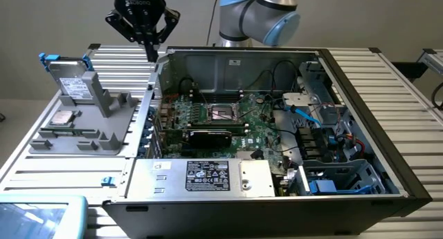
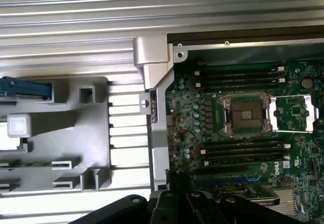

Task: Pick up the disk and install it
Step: 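Reach for the disk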

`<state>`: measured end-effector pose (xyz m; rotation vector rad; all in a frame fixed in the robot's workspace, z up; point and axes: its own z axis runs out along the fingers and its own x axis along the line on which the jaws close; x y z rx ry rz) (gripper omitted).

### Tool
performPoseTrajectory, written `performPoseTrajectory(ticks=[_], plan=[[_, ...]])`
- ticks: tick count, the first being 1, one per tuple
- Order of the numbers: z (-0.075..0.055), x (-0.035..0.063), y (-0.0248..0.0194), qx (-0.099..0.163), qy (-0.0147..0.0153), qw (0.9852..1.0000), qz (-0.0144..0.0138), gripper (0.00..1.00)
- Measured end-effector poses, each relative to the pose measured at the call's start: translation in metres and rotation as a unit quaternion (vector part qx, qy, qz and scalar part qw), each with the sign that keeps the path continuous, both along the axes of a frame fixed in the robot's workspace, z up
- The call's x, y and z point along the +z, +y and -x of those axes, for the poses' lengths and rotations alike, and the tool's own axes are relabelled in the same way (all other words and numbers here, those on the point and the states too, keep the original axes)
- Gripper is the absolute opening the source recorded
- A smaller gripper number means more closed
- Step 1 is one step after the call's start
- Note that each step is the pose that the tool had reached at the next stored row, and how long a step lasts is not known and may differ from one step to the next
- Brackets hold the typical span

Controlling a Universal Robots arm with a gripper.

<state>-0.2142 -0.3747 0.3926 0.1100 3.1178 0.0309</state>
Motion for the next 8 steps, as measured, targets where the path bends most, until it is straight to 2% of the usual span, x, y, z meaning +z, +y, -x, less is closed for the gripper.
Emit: performPoseTrajectory(ticks=[3, 8], plan=[[0.010, 0.0000, 0.0027, 0.000, 0.0000, 1.0000, 0.0014, 0.11], [0.027, -0.0002, 0.0088, 0.000, 0.0000, 1.0000, 0.0015, 0.11]])
